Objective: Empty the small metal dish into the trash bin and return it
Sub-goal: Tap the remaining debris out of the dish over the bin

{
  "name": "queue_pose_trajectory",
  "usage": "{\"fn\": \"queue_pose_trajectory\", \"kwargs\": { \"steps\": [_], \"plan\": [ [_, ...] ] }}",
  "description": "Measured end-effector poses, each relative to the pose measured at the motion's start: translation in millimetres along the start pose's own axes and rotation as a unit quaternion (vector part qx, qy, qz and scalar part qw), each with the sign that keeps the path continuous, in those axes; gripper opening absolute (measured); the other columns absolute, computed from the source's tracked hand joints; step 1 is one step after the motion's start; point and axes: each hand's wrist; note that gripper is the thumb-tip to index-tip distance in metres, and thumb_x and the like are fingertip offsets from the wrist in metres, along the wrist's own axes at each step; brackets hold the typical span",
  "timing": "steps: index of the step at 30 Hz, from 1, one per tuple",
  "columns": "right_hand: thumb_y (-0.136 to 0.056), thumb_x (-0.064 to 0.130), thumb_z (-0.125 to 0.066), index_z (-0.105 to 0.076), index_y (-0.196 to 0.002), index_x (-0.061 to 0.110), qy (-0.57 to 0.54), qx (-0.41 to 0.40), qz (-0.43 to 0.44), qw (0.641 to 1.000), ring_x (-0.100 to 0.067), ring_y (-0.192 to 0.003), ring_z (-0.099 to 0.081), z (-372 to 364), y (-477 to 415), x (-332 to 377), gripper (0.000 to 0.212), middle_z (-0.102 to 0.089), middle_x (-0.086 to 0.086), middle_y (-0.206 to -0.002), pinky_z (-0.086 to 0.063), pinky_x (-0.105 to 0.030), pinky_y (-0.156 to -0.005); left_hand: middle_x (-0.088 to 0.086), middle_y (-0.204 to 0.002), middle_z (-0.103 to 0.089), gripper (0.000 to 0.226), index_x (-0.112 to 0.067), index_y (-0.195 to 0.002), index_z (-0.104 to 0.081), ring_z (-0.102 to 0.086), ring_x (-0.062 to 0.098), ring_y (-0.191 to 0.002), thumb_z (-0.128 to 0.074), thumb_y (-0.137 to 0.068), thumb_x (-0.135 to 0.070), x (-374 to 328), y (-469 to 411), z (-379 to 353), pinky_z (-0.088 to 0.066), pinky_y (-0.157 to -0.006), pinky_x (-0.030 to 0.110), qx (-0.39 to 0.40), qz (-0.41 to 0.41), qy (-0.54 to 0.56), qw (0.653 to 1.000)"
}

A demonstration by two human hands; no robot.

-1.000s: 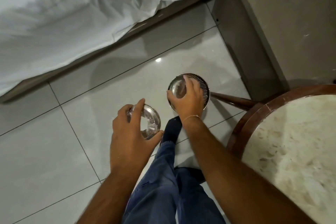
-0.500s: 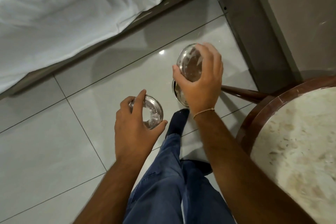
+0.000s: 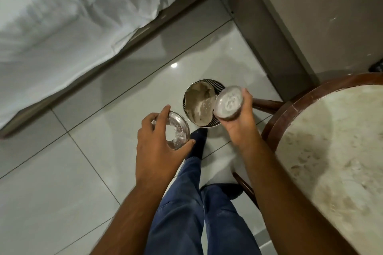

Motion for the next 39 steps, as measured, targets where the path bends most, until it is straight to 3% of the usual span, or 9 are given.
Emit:
{"fn": "queue_pose_trajectory", "kwargs": {
  "steps": [2,8,17,21,24,30,33,35,39],
  "plan": [
    [-0.087,0.067,-0.074,-0.050,-0.161,0.020,-0.099,0.043,-0.035,0.994,-0.033,-0.141,-0.061,20.1,20.6,12.2,0.090,-0.058,-0.017,-0.160,-0.060,-0.053,-0.105,-0.012,-0.150,-0.038,0.102,-0.051,-0.156,-0.028,-0.045,0.015,-0.131,-0.080,-0.071,-0.069,-15.4,-4.6,-3.6,-0.045,-0.100,0.031,0.020,-0.026,0.017,0.999],
    [-0.090,0.065,-0.068,-0.070,-0.143,0.013,-0.233,0.058,-0.051,0.969,-0.035,-0.119,-0.077,77.4,62.3,29.1,0.075,-0.076,-0.018,-0.137,-0.066,-0.050,-0.090,-0.026,-0.147,-0.037,0.106,-0.051,-0.161,-0.025,-0.043,-0.008,-0.129,-0.078,-0.072,-0.074,-86.7,-8.7,-14.3,-0.038,-0.097,0.004,0.162,-0.144,0.083,0.973],
    [-0.078,0.069,-0.084,-0.072,-0.142,0.013,-0.230,0.063,-0.009,0.971,-0.029,-0.132,-0.072,159.9,112.5,38.8,0.086,-0.074,-0.017,-0.144,-0.061,-0.042,-0.105,-0.016,-0.159,-0.035,0.111,-0.040,-0.164,-0.026,-0.041,0.002,-0.139,-0.082,-0.071,-0.064,-194.3,27.8,-85.0,-0.041,-0.113,0.025,0.309,-0.311,-0.009,0.899],
    [-0.077,0.068,-0.084,-0.079,-0.133,0.017,-0.245,0.032,0.002,0.969,-0.023,-0.125,-0.076,198.9,134.3,39.1,0.076,-0.079,-0.013,-0.137,-0.065,-0.033,-0.096,-0.015,-0.161,-0.034,0.114,-0.040,-0.165,-0.025,-0.044,0.007,-0.140,-0.087,-0.072,-0.059,-222.2,51.6,-123.6,-0.045,-0.113,0.030,0.335,-0.357,-0.060,0.870],
    [-0.083,0.072,-0.070,-0.082,-0.128,0.021,-0.238,-0.030,0.006,0.971,-0.021,-0.120,-0.078,229.6,144.1,39.2,0.069,-0.080,-0.011,-0.135,-0.067,-0.032,-0.091,-0.013,-0.160,-0.035,0.116,-0.039,-0.165,-0.025,-0.047,0.012,-0.139,-0.089,-0.070,-0.057,-239.4,68.9,-151.0,-0.048,-0.112,0.036,0.358,-0.371,-0.081,0.853],
    [-0.091,0.079,-0.049,-0.076,-0.137,0.023,-0.229,-0.105,0.046,0.967,-0.026,-0.132,-0.072,292.6,160.2,39.5,0.077,-0.077,-0.011,-0.140,-0.055,-0.046,-0.114,-0.002,-0.158,-0.038,0.113,-0.033,-0.165,-0.027,-0.046,0.024,-0.138,-0.086,-0.073,-0.058,-269.3,103.0,-214.2,-0.049,-0.109,0.046,0.367,-0.416,-0.149,0.819],
    [-0.102,0.069,-0.053,-0.082,-0.118,0.024,-0.175,-0.231,0.065,0.955,-0.021,-0.109,-0.082,321.9,162.3,37.9,0.056,-0.086,-0.007,-0.119,-0.064,-0.045,-0.098,0.006,-0.160,-0.035,0.109,-0.029,-0.165,-0.028,-0.042,0.034,-0.138,-0.084,-0.075,-0.054,-281.5,115.8,-246.2,-0.051,-0.105,0.050,0.331,-0.456,-0.210,0.799],
    [-0.107,0.058,-0.058,-0.079,-0.100,0.022,-0.156,-0.350,0.078,0.920,-0.019,-0.093,-0.083,345.8,160.8,31.7,0.042,-0.085,-0.007,-0.107,-0.066,-0.038,-0.082,0.010,-0.161,-0.034,0.106,-0.028,-0.165,-0.027,-0.040,0.038,-0.137,-0.082,-0.076,-0.050,-289.4,123.9,-269.0,-0.051,-0.101,0.053,0.302,-0.481,-0.249,0.785],
    [-0.110,0.036,-0.061,-0.073,-0.090,0.013,-0.103,-0.435,0.161,0.880,-0.040,-0.091,-0.079,378.9,151.3,26.5,0.033,-0.079,-0.027,-0.101,-0.064,-0.049,-0.084,0.009,-0.159,-0.036,0.104,-0.032,-0.164,-0.028,-0.041,0.038,-0.135,-0.082,-0.076,-0.046,-300.8,125.2,-305.2,-0.046,-0.102,0.055,0.249,-0.506,-0.318,0.762]
  ]
}}
Point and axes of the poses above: each hand's wrist, its own y-axis away from the middle knuckle, its own z-axis out of the back of the hand, x = y × z
